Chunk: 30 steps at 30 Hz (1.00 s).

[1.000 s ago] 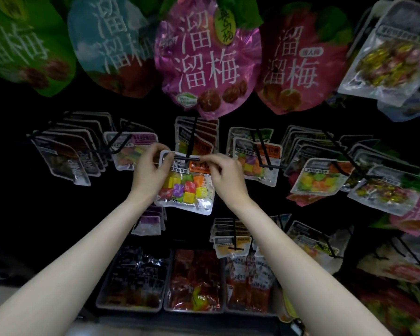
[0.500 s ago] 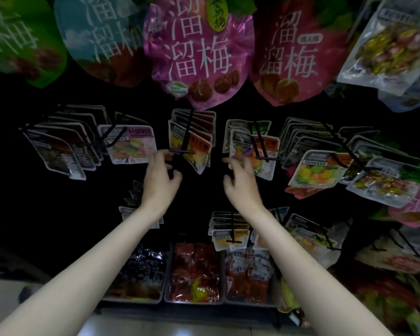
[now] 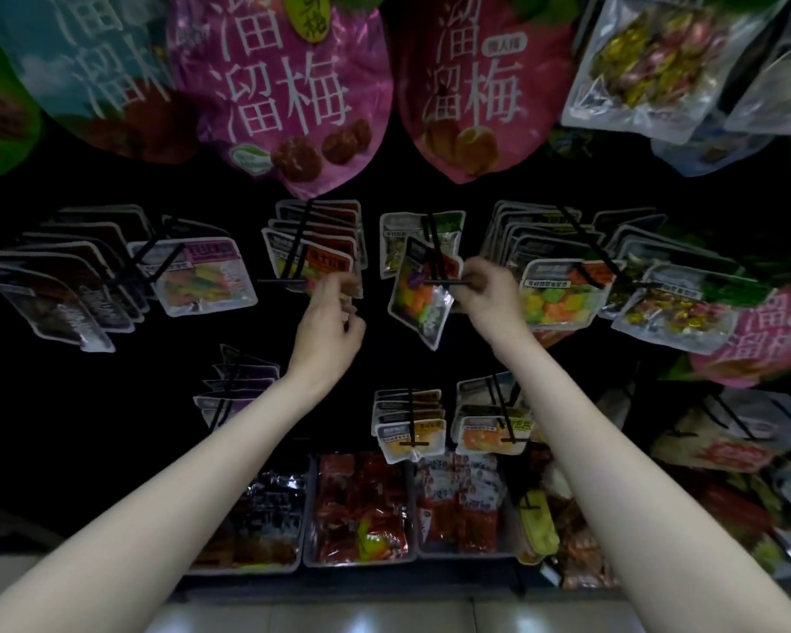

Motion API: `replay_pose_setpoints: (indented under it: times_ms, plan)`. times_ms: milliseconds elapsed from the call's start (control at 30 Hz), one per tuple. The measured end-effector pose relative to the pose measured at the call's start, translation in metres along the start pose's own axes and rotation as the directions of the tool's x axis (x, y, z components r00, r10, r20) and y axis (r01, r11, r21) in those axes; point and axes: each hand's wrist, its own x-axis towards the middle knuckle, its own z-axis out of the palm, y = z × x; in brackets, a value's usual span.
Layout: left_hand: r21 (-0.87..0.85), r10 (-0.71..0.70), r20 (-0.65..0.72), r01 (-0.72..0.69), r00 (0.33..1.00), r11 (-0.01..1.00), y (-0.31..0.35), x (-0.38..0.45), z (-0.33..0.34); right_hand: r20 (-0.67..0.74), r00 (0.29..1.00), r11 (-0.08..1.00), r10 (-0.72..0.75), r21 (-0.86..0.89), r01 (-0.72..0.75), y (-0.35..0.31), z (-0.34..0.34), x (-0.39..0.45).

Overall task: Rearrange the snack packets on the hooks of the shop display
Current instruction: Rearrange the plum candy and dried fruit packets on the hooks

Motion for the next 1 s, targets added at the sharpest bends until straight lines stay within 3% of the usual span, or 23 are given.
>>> replay_pose_setpoints:
  times_ms: [167, 233, 300, 367, 500, 733, 900, 1000]
  plan:
    - [-0.034, 0.058, -0.015, -0.058, 0.998, 0.998, 0.003, -0.011, -0.002, 0.244, 0.97, 0.947, 0.022, 0.306, -0.098, -0.005, -0.027, -0.048]
    - [-0.095, 0.048, 0.053, -0.042, 0.997, 0.995, 0.004, -0.015, -0.001, 0.36, 0.933, 0.965, -0.02, 0.252, -0.076, -0.009, -0.036, -0.058]
    - [-0.175, 0.022, 0.134, 0.002, 0.991, 0.985, 0.006, -0.018, -0.001, 0.462, 0.884, 0.996, -0.068, 0.089, 0.03, -0.013, -0.029, -0.062]
    - [-0.238, -0.002, 0.16, 0.041, 0.987, 0.97, 0.008, -0.018, -0.002, 0.432, 0.895, 0.992, -0.109, -0.006, 0.124, -0.012, -0.011, -0.061]
    - [-0.231, -0.016, 0.106, 0.04, 0.994, 0.972, -0.004, -0.015, -0.016, 0.247, 0.954, 0.983, -0.17, -0.03, 0.183, -0.024, 0.024, -0.056]
    - [-0.264, -0.173, 0.004, 0.168, 0.985, 0.95, -0.028, -0.024, -0.057, 0.143, 0.864, 0.86, -0.483, -0.11, 0.499, -0.05, 0.073, -0.053]
    - [-0.4, -0.281, -0.069, 0.231, 0.957, 0.887, -0.026, -0.005, -0.073, 0.12, 0.868, 0.854, -0.482, -0.154, 0.496, -0.057, 0.091, -0.045]
    - [-0.347, -0.261, -0.08, 0.219, 0.962, 0.912, -0.027, 0.008, -0.076, 0.115, 0.898, 0.881, -0.426, -0.175, 0.44, -0.062, 0.094, -0.04]
